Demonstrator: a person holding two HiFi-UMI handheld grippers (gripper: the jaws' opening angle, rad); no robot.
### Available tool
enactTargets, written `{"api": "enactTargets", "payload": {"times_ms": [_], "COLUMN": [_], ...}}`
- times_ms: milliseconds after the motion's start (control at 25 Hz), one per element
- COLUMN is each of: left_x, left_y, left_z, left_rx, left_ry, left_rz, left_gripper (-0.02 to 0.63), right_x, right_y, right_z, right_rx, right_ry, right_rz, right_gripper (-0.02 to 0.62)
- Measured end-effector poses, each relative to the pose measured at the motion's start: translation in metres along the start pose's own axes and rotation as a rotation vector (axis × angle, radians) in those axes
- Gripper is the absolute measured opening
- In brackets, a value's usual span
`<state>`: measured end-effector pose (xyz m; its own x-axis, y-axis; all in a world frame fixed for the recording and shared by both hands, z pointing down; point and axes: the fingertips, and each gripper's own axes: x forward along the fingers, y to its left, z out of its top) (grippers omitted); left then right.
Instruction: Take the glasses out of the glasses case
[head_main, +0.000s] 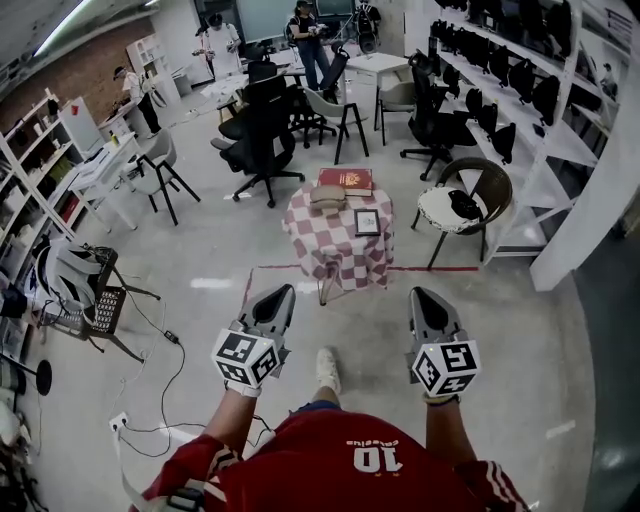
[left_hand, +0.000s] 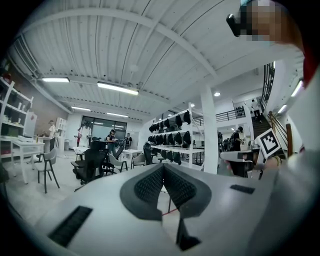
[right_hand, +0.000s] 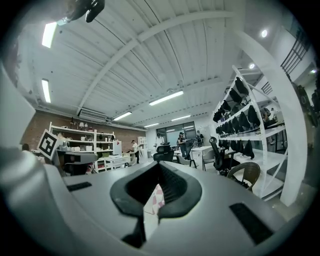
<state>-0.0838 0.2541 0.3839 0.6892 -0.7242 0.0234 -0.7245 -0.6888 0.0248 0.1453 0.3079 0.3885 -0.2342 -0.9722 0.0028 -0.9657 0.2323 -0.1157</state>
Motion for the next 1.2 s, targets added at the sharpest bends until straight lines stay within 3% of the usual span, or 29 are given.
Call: {"api": "enactTargets", "payload": {"times_ms": [400,1200], "left_x": [0.001,0.004], "left_y": [0.000,0.042], "left_z": [-0.004,-0.013], "left_rx": [-0.002,-0.028], "left_ry": [-0.001,0.004], "left_rz": [-0.002,0.039], "left_gripper": [0.008,0.008], "right_x": [0.002,0.038], "right_y": [0.002,0.016], "right_z": [-0.006,-0.013], "right_rx": [-0.013,0.003], "right_ry": [0.009,0.017], "right_rz": [-0.003,0.041], "right_gripper": [0.015,0.015]}}
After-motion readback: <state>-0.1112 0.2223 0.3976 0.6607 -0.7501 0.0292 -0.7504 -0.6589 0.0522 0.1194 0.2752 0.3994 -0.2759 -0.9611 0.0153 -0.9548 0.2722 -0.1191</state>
